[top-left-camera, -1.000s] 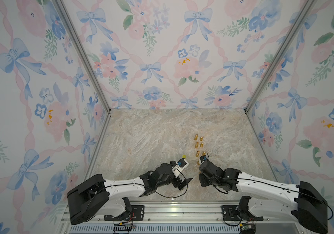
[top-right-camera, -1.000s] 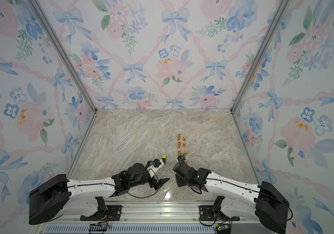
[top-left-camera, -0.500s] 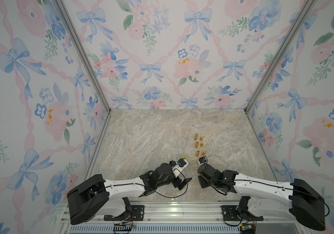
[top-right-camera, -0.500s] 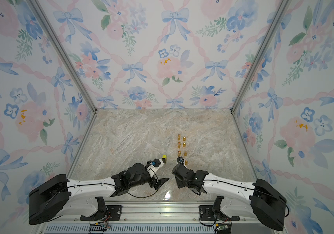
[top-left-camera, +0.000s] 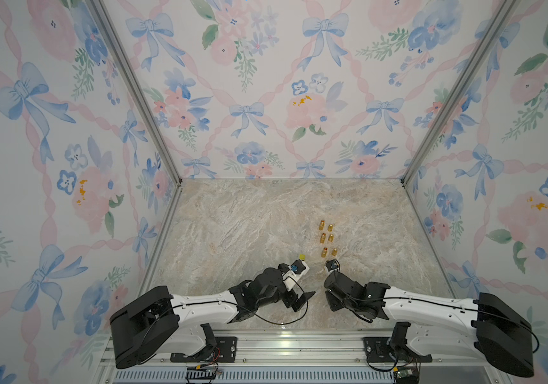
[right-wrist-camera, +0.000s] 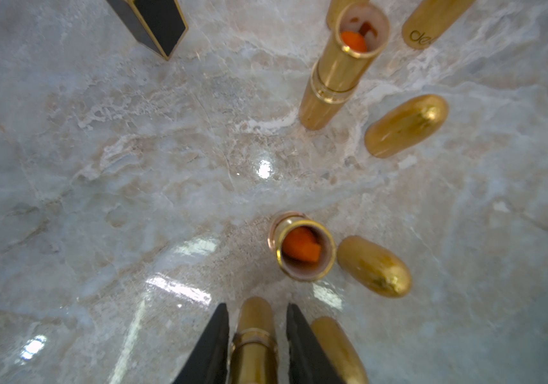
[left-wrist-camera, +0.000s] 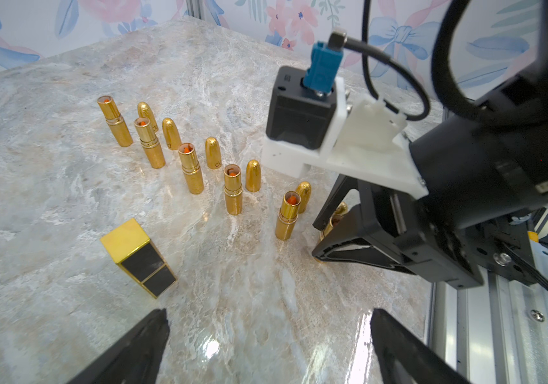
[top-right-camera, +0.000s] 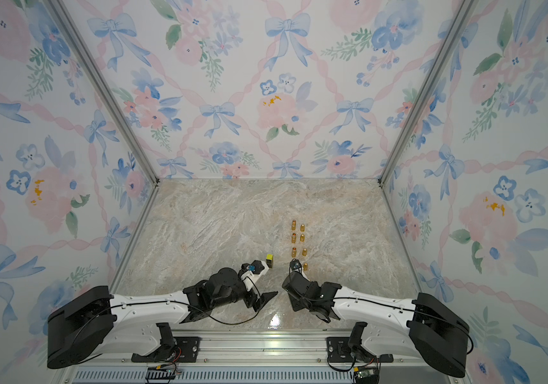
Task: Open the lipstick cap
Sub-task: Place the lipstick at the center of the board.
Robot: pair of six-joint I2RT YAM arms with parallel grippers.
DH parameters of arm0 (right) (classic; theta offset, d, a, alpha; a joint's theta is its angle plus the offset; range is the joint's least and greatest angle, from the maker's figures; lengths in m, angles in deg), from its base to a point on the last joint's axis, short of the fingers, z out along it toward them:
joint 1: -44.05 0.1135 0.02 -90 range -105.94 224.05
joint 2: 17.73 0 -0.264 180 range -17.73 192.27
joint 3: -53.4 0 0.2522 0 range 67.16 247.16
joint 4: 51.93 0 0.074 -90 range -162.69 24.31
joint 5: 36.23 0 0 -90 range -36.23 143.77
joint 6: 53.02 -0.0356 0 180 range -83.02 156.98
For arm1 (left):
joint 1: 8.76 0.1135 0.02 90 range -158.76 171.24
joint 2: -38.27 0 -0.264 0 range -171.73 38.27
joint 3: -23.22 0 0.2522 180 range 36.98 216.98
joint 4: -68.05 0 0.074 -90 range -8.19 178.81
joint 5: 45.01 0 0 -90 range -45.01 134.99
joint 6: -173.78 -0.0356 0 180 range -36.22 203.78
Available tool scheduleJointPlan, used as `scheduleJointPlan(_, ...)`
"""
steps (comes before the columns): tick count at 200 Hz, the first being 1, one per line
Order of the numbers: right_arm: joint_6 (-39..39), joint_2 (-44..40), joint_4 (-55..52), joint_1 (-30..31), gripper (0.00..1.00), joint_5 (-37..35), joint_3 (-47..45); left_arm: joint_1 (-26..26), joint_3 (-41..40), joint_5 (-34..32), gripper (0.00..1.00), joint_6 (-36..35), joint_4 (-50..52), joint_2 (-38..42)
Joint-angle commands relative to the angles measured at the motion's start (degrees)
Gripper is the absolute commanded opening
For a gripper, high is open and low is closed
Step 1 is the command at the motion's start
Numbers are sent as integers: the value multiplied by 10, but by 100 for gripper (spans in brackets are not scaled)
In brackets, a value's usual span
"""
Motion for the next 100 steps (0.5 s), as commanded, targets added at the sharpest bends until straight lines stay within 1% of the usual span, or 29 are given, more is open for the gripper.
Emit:
scheduleJointPlan(1, 5, -11, -19, 7, 37, -10, 12, -1, 12, -10, 98, -10, 2, 3)
scheduleJointPlan(64, 6, -68, -104, 4, 51, -12, 93, 1, 8, -32, 98, -5, 2, 25)
scheduleJointPlan(79, 3, -80, -133, -13, 57, 7, 122, 3, 5, -39, 98, -2, 1, 34)
scheduleJointPlan(86, 1, -82, -148, -23, 57, 19, 139, 4, 4, -42, 98, -1, 1, 38)
scheduleJointPlan(100, 2, -87, -172, -32, 59, 20, 171, 9, -1, -47, 98, 3, 1, 46)
